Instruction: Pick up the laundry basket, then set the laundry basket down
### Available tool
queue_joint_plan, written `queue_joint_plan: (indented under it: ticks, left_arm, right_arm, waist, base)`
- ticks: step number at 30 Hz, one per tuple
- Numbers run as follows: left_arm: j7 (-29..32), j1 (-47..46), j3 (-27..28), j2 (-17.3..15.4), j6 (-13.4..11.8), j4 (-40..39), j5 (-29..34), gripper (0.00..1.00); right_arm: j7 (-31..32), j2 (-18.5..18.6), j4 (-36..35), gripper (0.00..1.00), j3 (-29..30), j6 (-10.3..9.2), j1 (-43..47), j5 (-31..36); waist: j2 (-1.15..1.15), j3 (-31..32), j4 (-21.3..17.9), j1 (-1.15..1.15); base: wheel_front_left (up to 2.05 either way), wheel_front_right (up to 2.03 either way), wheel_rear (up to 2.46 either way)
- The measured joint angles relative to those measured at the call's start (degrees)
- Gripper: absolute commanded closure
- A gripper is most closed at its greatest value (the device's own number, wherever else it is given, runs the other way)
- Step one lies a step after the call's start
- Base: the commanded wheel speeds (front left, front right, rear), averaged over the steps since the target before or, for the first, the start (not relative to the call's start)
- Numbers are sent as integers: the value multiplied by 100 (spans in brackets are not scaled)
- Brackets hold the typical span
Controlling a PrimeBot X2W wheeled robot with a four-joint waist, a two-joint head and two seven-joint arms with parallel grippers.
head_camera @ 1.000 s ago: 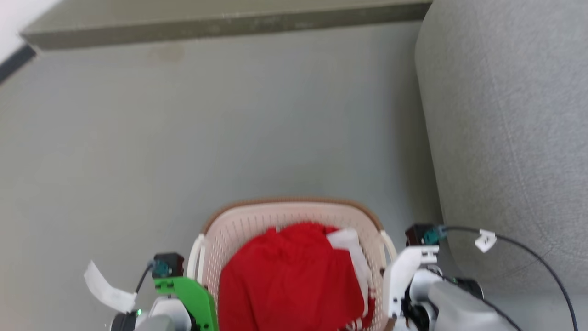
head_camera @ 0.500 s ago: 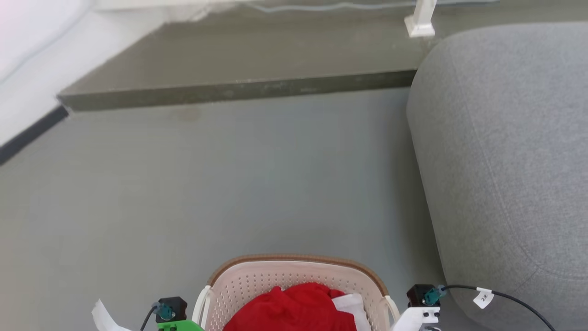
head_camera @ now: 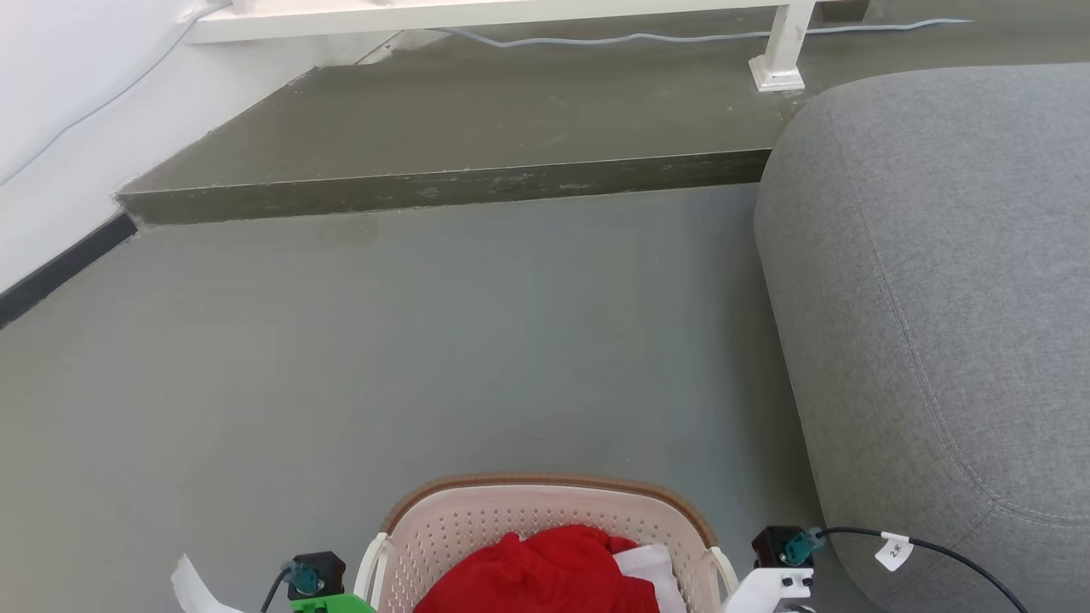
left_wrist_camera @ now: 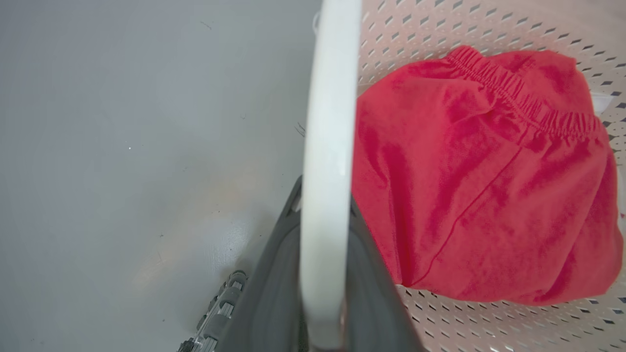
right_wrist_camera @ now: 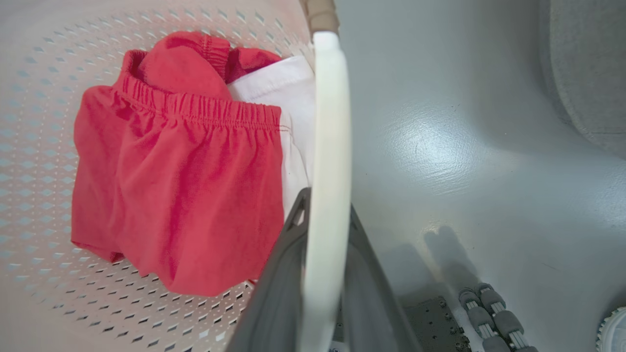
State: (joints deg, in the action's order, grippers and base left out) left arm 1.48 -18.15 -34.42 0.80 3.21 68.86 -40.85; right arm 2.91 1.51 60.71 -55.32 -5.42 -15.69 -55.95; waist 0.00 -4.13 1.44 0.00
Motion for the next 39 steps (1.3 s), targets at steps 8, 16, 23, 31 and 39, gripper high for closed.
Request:
queue_joint_plan:
  ticks: [8, 16, 23, 31, 39]
  left_arm:
    - [-2, 0, -59, -3, -30, 24, -31, 100]
    - [-59, 0, -88, -4, -30, 85, -81, 100]
    - [-112, 0, -92, -4, -24, 144, -83, 100]
    - [-129, -5, -100, -3, -19, 210, -116, 100]
    - [-130, -178, -85, -3, -19, 246, -168, 100]
  right_arm:
    - [25, 1, -7, 100, -99, -32, -27, -88]
    - [25, 0, -8, 100, -188, -75, -31, -167]
    - [25, 0, -11, 100, -268, -81, -74, -265]
    - [25, 0, -12, 100, -371, -83, -131, -330]
    - [16, 0, -46, 100, -433, -122, -308, -361]
  waist:
    - [0, -11, 0, 0]
    - [0, -14, -14, 0]
    - [0, -36, -35, 0]
    - [0, -73, -60, 0]
    - [0, -238, -84, 0]
  base:
    - [0, 0, 0]
    - [0, 0, 0]
    - [0, 0, 0]
    - [0, 0, 0]
    - [0, 0, 0]
